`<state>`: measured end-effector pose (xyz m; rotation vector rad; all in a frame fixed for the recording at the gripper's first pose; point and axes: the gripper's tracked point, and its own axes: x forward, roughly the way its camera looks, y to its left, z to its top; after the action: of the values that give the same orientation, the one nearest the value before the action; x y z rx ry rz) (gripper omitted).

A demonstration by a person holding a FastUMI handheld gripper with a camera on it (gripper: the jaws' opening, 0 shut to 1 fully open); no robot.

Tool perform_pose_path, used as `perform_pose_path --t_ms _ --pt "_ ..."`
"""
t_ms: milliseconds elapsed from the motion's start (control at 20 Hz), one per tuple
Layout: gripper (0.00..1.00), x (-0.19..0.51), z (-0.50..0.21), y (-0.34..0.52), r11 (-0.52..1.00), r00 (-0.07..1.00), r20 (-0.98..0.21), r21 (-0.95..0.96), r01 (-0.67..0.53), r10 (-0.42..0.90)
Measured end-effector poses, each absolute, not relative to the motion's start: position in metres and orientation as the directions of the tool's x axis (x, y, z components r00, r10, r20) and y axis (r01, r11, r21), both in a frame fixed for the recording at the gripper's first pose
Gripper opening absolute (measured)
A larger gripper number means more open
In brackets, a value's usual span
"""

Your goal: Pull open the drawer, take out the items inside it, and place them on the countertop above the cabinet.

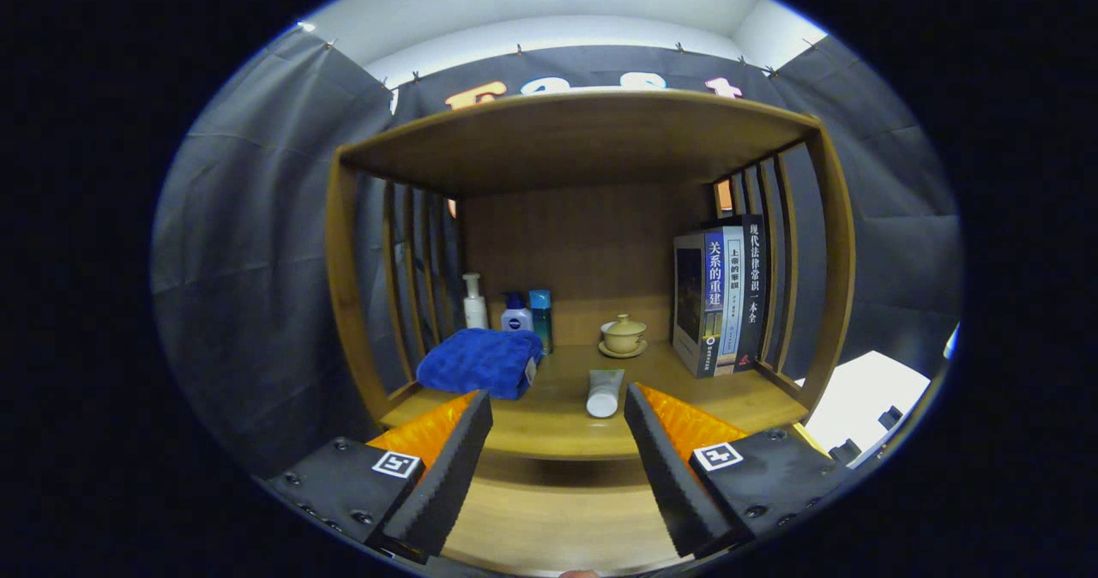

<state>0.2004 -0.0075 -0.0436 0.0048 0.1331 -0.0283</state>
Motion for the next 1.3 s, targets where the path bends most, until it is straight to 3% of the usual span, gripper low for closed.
perform_pose_path --t_ms 550,1300 --pt "1.0 0.117 -0.088 0.009 1.0 0.993 -0.118 0.0 0.022 -0.022" --pt "1.0 0.079 -0.2 -0.005 0.997 0.962 -0.271 -0.076 0.012 -0.032"
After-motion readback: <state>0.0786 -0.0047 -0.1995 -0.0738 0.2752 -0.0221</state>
